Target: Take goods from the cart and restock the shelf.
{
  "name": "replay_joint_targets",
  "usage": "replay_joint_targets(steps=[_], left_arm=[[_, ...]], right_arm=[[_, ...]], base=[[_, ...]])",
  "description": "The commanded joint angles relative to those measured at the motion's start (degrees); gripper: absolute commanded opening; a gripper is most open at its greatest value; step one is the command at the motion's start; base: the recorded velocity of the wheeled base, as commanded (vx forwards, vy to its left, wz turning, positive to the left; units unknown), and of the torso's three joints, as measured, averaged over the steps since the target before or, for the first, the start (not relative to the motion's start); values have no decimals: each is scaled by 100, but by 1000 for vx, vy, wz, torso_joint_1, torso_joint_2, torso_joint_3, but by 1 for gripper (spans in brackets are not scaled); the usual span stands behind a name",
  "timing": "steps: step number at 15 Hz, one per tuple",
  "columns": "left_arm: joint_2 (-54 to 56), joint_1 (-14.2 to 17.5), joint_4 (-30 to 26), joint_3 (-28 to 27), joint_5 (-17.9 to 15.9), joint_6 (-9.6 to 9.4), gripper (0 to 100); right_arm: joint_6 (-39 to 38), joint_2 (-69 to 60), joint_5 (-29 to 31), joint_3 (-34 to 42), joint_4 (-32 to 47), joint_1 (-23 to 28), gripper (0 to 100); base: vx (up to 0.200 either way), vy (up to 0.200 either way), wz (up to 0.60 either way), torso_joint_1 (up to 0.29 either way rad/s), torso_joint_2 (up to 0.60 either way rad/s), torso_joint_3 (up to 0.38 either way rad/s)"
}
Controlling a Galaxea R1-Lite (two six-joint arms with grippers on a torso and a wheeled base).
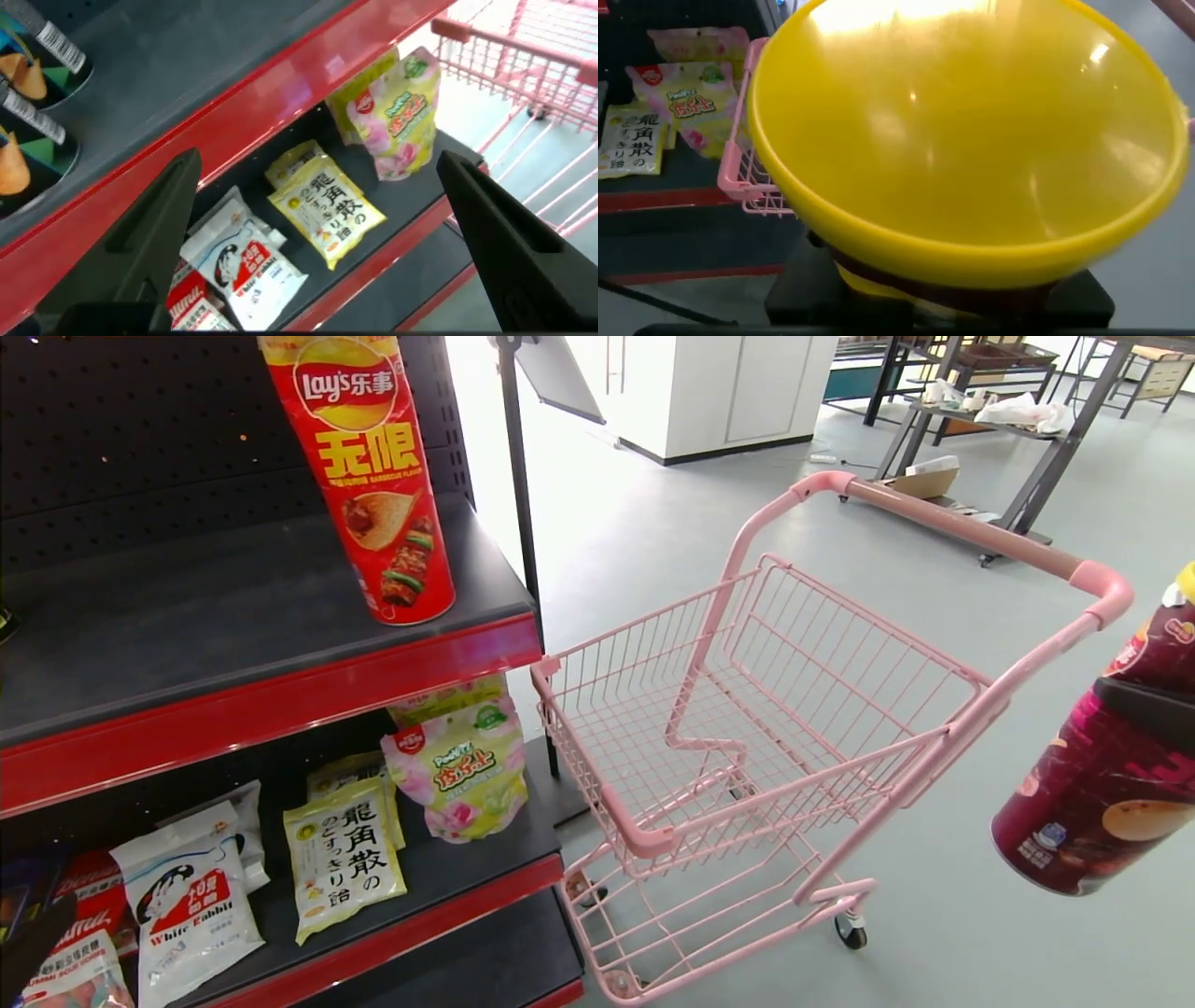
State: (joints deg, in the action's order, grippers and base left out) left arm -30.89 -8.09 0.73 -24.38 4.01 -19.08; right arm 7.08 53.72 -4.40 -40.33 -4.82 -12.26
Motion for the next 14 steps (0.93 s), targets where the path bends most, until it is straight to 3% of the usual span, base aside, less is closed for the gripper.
replay_joint_targets(steps=[1, 9, 14], left_arm=[[39, 10, -3, 74, 21, 1, 100], [593, 1, -3, 531, 91, 1, 100], [865, 1, -12, 557, 82, 1, 100]], right_arm=[[12, -152, 1, 86, -2, 57, 0], [48, -178, 115, 122, 24, 207, 0], [65, -310, 141, 412, -2, 277, 0]], base=[[-200, 0, 0, 2, -2, 7], [-200, 0, 0, -2, 1, 3], [0, 0, 480, -3, 1, 3]])
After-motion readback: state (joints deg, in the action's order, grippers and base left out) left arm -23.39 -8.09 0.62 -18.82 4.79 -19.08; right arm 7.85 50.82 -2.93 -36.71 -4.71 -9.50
